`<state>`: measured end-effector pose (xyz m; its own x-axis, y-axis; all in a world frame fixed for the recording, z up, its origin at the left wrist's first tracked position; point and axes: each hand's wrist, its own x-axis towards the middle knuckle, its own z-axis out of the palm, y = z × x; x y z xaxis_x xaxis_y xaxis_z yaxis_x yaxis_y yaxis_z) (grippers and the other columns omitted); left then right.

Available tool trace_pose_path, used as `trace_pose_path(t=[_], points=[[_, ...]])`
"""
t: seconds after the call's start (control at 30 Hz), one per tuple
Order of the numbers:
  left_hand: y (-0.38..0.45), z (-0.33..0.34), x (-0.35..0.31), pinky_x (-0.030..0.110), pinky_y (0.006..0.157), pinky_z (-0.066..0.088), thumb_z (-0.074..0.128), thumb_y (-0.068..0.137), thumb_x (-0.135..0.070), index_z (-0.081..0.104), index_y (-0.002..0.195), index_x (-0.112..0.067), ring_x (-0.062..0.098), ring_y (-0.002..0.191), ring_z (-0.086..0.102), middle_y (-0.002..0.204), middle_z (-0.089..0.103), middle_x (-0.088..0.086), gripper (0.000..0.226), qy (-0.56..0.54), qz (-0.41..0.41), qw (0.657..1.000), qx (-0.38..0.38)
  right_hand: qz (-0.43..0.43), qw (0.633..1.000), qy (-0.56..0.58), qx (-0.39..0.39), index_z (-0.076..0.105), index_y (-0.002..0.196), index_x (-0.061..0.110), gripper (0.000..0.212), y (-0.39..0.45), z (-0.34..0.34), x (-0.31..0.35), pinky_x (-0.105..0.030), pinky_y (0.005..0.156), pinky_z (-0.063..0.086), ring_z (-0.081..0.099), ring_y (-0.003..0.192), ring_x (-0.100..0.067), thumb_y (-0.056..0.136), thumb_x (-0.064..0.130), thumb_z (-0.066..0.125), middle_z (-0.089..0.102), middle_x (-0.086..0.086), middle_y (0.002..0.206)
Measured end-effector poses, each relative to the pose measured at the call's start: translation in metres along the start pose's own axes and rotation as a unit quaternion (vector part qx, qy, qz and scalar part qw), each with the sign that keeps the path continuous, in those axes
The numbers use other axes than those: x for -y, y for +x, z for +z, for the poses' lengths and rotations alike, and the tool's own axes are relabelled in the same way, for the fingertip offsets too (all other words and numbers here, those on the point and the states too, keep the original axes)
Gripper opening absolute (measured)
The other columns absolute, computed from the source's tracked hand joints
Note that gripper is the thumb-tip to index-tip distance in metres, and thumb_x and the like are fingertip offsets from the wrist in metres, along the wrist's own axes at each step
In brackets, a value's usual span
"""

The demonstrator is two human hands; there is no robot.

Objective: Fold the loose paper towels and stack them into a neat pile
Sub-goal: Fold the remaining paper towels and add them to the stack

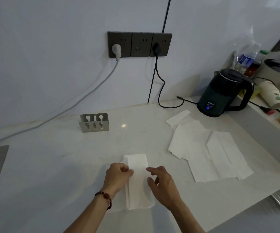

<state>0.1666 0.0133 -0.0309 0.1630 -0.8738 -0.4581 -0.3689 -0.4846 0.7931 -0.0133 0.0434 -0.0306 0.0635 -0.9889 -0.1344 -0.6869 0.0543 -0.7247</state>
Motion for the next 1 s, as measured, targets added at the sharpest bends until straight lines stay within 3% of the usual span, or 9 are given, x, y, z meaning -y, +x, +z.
trace_pose_path(t=[0.1,0.2,0.43,0.5,0.57,0.63,0.73,0.9,1.0], points=[[0.001,0.001,0.001,0.033,0.072,0.054,0.071,0.080,-0.021,0.068,0.072,-0.005,0.020,0.072,0.066,0.074,0.068,0.005,0.019,0.047,0.001,0.999,-0.015,-0.011,0.998,-0.051,0.045,0.051,0.136,0.032,0.040,0.002,0.007,-0.004,-0.018,0.084,0.051,0.059,0.088,-0.008,0.095,0.030,0.055,0.047,0.013,0.116],[0.003,0.001,0.003,0.038,0.073,0.056,0.071,0.079,-0.024,0.063,0.067,-0.015,0.018,0.064,0.060,0.068,0.062,0.002,0.017,0.080,0.009,0.996,-0.026,-0.006,0.996,-0.070,0.059,0.048,0.139,0.032,0.043,0.003,0.011,-0.007,-0.020,0.087,0.051,0.058,0.093,-0.010,0.096,0.034,0.053,0.045,0.011,0.122],[-0.004,0.001,0.007,0.022,0.058,0.044,0.065,0.086,-0.045,0.050,0.091,-0.025,0.006,0.070,0.057,0.079,0.059,-0.012,0.025,0.177,0.072,0.977,-0.097,-0.004,0.994,-0.091,0.064,0.048,0.138,0.035,0.043,0.008,0.017,-0.014,-0.020,0.089,0.051,0.059,0.097,-0.010,0.095,0.038,0.052,0.044,0.013,0.123],[-0.009,0.003,0.011,0.017,0.067,0.047,0.063,0.088,-0.045,0.050,0.102,-0.027,0.005,0.083,0.056,0.097,0.058,-0.012,0.026,0.236,0.150,0.954,-0.108,-0.005,0.994,-0.093,0.065,0.049,0.137,0.035,0.043,0.008,0.018,-0.014,-0.021,0.090,0.051,0.060,0.097,-0.010,0.095,0.038,0.052,0.044,0.013,0.123],[-0.012,0.005,0.018,0.017,0.090,0.045,0.059,0.091,-0.043,0.050,0.123,-0.028,0.007,0.114,0.050,0.127,0.050,-0.010,0.037,0.287,0.239,0.925,-0.073,-0.004,0.993,-0.095,0.071,0.048,0.137,0.035,0.042,0.008,0.018,-0.015,-0.020,0.091,0.050,0.059,0.099,-0.010,0.095,0.039,0.051,0.044,0.012,0.124],[-0.010,0.007,0.027,0.023,0.114,0.023,0.052,0.096,-0.039,0.043,0.140,-0.026,0.011,0.142,0.027,0.150,0.035,-0.008,0.047,0.336,0.288,0.897,-0.007,-0.003,0.992,-0.098,0.078,0.048,0.137,0.035,0.042,0.009,0.018,-0.016,-0.019,0.092,0.048,0.059,0.100,-0.011,0.096,0.039,0.051,0.044,0.011,0.126],[-0.006,0.007,0.035,0.025,0.115,-0.002,0.045,0.099,-0.032,0.041,0.145,-0.023,0.011,0.149,0.009,0.159,0.024,-0.007,0.047,0.365,0.335,0.868,0.044,-0.015,0.992,-0.101,0.081,0.050,0.137,0.034,0.042,0.010,0.017,-0.017,-0.017,0.090,0.048,0.057,0.094,-0.009,0.095,0.038,0.052,0.044,0.012,0.124],[-0.001,0.004,0.037,0.034,0.119,0.008,0.044,0.099,-0.033,0.043,0.144,-0.022,0.015,0.148,0.017,0.156,0.028,-0.006,0.046,0.408,0.350,0.842,0.048,-0.017,0.992,-0.093,0.086,0.049,0.138,0.033,0.044,0.011,0.015,-0.021,-0.019,0.087,0.049,0.056,0.092,-0.009,0.095,0.037,0.054,0.045,0.012,0.120],[0.000,0.007,0.029,0.037,0.106,0.041,0.056,0.085,-0.040,0.067,0.119,-0.021,0.021,0.131,0.050,0.135,0.059,0.002,0.041,0.445,0.341,0.828,0.013,-0.005,0.996,-0.074,0.054,0.046,0.139,0.033,0.044,0.010,0.006,-0.021,-0.016,0.087,0.049,0.057,0.092,-0.007,0.096,0.038,0.052,0.045,0.014,0.116]])
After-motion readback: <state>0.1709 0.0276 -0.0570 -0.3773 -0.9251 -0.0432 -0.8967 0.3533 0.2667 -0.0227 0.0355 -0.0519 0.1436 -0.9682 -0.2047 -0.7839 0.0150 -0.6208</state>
